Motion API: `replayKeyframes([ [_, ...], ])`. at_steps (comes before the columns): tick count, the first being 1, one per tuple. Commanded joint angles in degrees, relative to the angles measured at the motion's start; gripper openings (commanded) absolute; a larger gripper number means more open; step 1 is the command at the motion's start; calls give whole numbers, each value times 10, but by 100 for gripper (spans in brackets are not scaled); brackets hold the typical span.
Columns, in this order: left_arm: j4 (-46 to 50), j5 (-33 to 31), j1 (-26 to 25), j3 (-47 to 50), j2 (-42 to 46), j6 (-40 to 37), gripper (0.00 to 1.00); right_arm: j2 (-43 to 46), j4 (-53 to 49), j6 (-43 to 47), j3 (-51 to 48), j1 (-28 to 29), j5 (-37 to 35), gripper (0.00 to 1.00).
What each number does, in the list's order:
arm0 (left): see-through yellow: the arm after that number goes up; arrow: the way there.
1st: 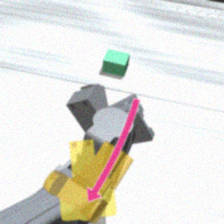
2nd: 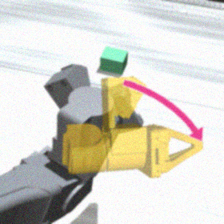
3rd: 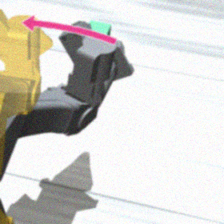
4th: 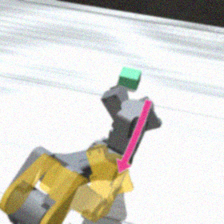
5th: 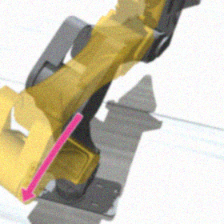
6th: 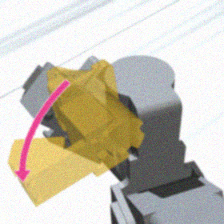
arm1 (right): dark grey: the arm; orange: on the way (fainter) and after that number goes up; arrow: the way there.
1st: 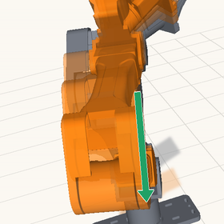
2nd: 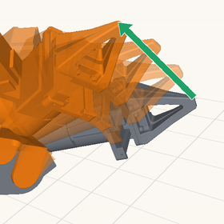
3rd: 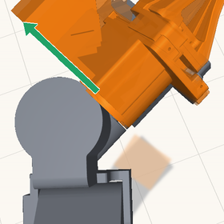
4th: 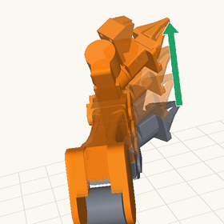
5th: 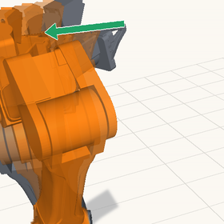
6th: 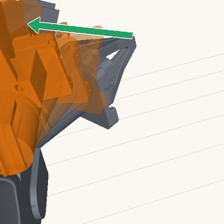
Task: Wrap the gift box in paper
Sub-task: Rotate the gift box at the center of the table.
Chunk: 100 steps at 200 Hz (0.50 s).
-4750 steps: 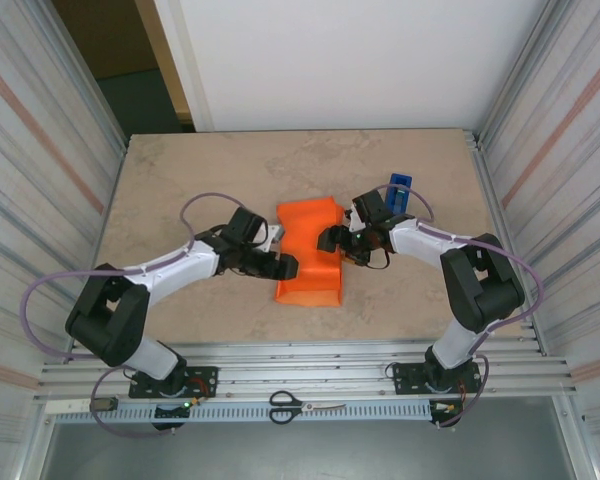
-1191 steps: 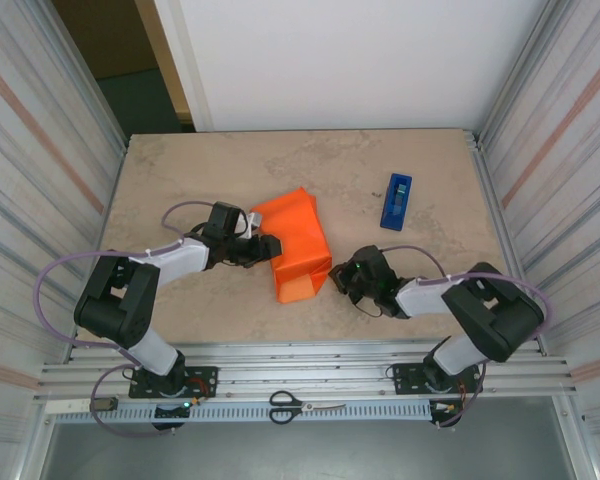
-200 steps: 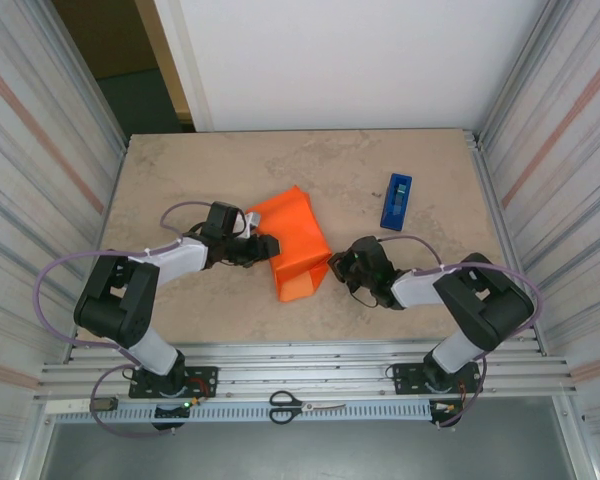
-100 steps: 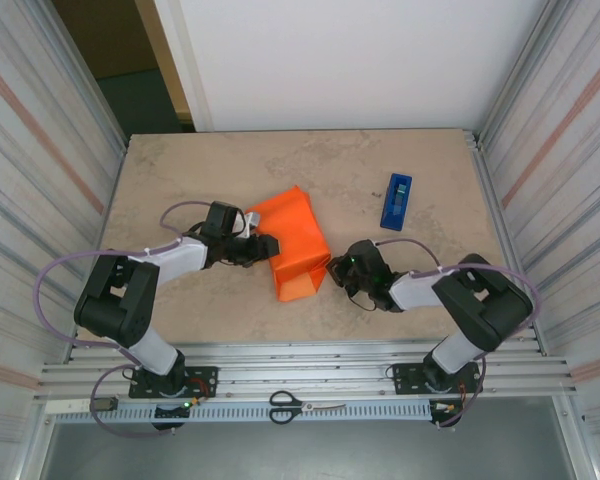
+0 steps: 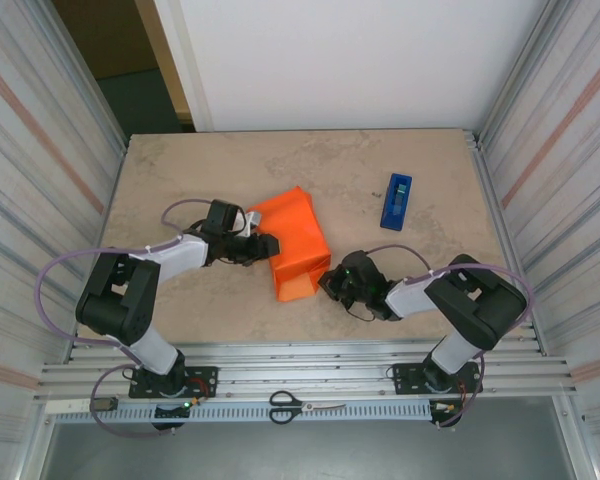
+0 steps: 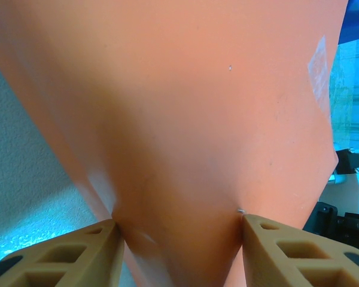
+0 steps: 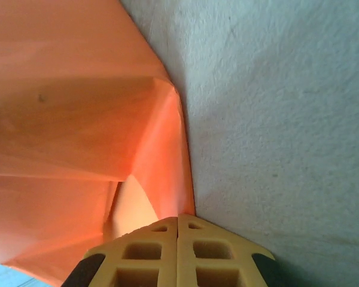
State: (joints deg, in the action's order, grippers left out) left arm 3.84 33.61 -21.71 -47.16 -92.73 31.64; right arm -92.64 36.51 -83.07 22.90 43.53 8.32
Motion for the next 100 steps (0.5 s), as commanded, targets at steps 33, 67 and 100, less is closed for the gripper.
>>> replayKeyframes([
  [33,75,-31,6,-22,-29,-67,51,56,-70,7,-7,4,-14,0],
  [67,78,-13,9,-63,-58,-100,51,166,-214,89,12,-56,-16,0],
  [100,102,-1,9,-136,-108,-136,53,254,-325,198,36,-120,-42,8],
])
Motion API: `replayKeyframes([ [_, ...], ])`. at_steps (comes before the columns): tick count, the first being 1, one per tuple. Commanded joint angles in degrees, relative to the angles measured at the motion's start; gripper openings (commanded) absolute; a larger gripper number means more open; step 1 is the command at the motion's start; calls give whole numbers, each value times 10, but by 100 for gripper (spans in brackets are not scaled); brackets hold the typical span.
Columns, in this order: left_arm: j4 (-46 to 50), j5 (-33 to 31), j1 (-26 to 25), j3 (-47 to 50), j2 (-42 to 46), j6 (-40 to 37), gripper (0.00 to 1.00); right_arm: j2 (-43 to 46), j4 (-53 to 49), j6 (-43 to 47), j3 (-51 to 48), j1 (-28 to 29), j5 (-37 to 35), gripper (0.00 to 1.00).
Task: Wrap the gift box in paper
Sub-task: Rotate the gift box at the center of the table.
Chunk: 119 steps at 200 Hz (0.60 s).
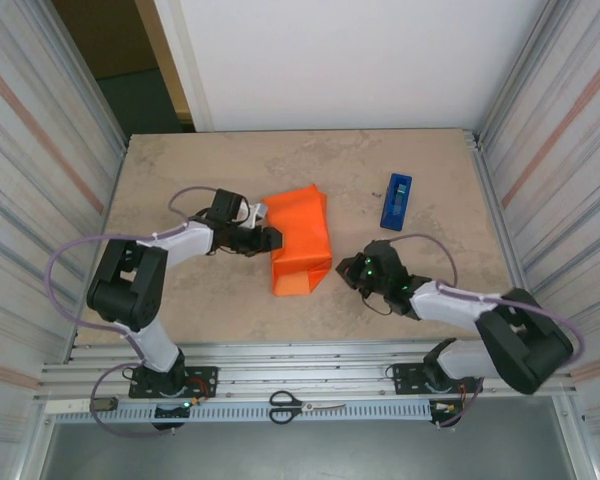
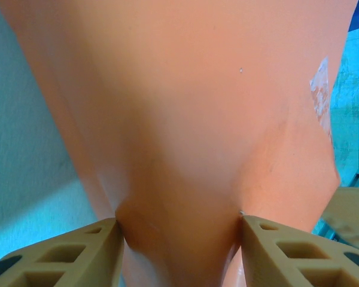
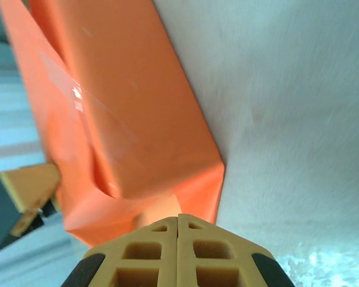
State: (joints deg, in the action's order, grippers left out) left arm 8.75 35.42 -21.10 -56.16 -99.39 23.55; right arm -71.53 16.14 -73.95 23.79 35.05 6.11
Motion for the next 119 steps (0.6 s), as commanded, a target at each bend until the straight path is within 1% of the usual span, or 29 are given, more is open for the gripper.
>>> replayKeyframes([
  [1,55,-19,3,-48,-43,-57,53,43,-122,110,28,-38,-18,8],
  [10,68,-14,3,-70,-55,-64,54,42,-120,139,41,-63,25,13],
  [26,85,-14,4,-93,-55,-63,56,10,-122,173,76,-109,112,28],
  [38,77,-12,6,-87,-39,-48,61,-29,-115,192,109,-122,170,41],
  [47,73,-4,10,-85,-23,-39,63,-58,-125,203,140,-125,193,51],
  [53,71,2,12,-86,-9,-35,66,-78,-132,206,160,-123,200,58],
  [56,70,3,13,-85,-2,-33,69,-86,-133,208,167,-123,203,60],
  [65,69,-3,15,-85,20,-30,73,-111,-131,211,189,-122,209,63],
  [77,66,-10,20,-78,50,-27,74,-140,-136,212,217,-121,200,68],
  [82,65,-12,23,-72,62,-26,74,-153,-137,213,229,-120,200,76],
  [93,60,-20,34,-49,89,-19,72,-189,-157,221,265,-121,208,83],
  [110,46,-27,61,6,128,-1,65,-241,-214,237,322,-117,190,85],
  [119,31,-23,78,40,147,13,58,-259,-231,242,340,-114,175,86],
])
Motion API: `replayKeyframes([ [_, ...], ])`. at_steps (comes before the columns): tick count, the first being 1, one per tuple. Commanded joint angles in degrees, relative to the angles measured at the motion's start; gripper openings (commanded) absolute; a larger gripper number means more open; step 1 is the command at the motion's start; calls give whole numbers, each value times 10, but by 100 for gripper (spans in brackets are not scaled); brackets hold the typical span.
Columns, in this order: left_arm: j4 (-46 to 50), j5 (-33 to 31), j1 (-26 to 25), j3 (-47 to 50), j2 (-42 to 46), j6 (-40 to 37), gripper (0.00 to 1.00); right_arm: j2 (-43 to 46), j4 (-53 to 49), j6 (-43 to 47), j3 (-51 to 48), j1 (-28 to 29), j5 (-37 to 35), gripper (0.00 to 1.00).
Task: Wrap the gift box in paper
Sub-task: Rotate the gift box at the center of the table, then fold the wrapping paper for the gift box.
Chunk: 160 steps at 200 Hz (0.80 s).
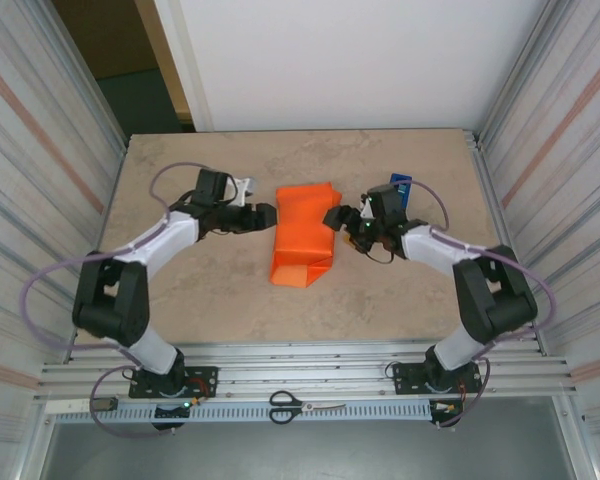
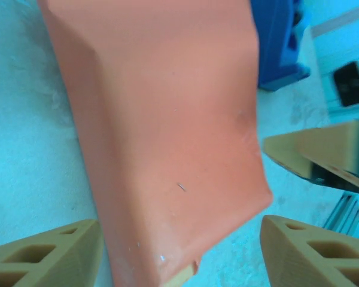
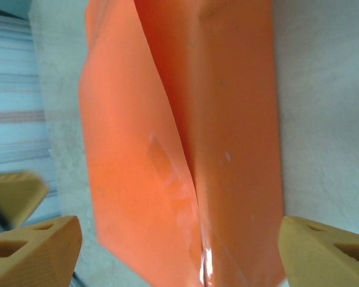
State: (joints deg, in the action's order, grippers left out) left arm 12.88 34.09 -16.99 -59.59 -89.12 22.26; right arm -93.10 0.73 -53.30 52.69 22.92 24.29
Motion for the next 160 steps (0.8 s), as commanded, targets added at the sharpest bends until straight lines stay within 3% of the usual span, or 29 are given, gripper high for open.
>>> replayKeyframes([
  [1,-13,-8,39,76,45,28,57,-45,-78,35,53,7,-7,86],
  [28,-43,13,77,152,75,51,48,-99,-99,50,100,10,13,85],
  [60,-75,37,80,200,67,67,43,-129,-133,66,113,13,11,85],
  [81,-104,57,80,217,46,87,33,-126,-145,72,97,12,-12,84],
  [136,-126,69,40,210,-21,134,6,-119,-126,67,72,10,-10,80],
  [160,-141,57,17,207,-40,159,5,-121,-126,66,71,10,-9,80],
])
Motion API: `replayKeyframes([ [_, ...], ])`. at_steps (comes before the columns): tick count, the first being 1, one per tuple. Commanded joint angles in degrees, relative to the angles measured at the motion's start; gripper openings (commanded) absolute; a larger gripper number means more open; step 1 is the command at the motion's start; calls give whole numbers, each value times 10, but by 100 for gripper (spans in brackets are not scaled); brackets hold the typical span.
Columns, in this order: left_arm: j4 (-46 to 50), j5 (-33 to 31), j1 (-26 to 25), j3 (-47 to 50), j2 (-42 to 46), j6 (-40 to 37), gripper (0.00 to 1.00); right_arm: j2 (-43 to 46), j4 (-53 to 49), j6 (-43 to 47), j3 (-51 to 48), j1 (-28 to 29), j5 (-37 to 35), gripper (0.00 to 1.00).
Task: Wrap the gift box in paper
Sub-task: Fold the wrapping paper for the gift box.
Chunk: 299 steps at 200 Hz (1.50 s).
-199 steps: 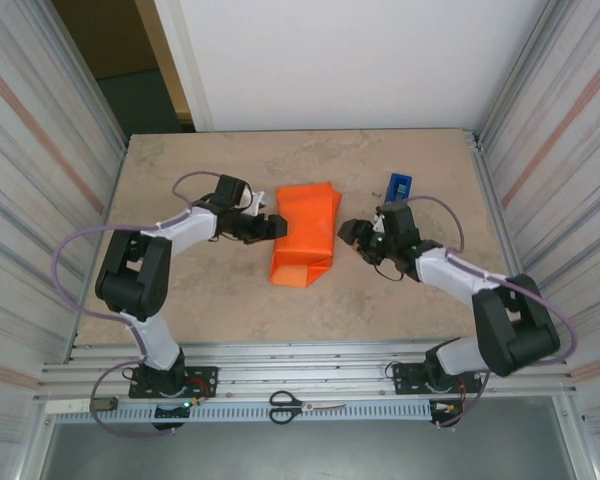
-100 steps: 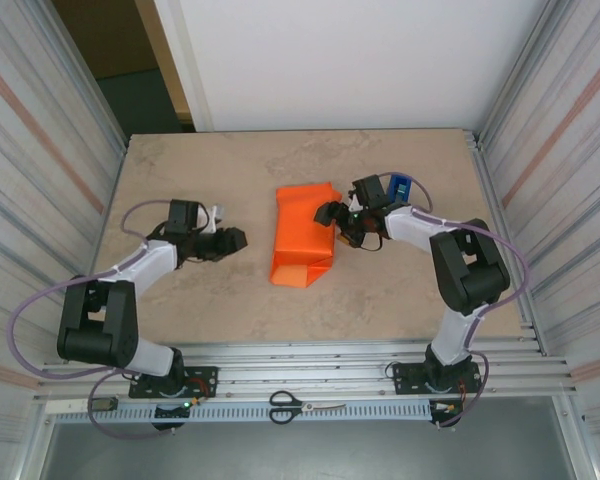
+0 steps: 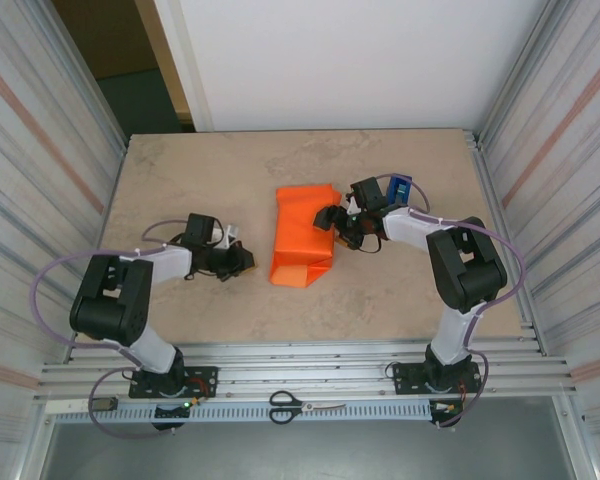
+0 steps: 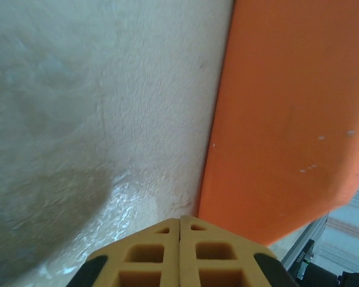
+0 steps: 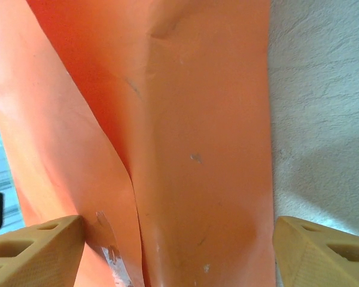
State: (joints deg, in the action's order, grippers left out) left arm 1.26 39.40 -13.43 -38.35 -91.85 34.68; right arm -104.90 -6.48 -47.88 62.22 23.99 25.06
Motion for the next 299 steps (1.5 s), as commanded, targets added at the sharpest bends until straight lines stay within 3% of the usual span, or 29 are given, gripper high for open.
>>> replayKeyframes([
  [1,-25,5,-20,-6,-13,35,5,-3,-53,12,-25,-1,-17,80],
  [40,-36,-10,-39,-4,-17,49,5,17,-24,14,-24,-2,9,82],
  [89,-48,7,-39,1,-20,47,6,51,-11,19,-10,-3,32,96],
  [133,-71,21,-44,3,-29,61,6,21,13,3,-25,15,72,94],
  [206,-73,5,-64,8,-38,74,8,3,-4,-9,-58,4,32,88],
  [299,-167,-39,-104,45,-22,186,7,-4,2,-16,-55,14,34,85],
])
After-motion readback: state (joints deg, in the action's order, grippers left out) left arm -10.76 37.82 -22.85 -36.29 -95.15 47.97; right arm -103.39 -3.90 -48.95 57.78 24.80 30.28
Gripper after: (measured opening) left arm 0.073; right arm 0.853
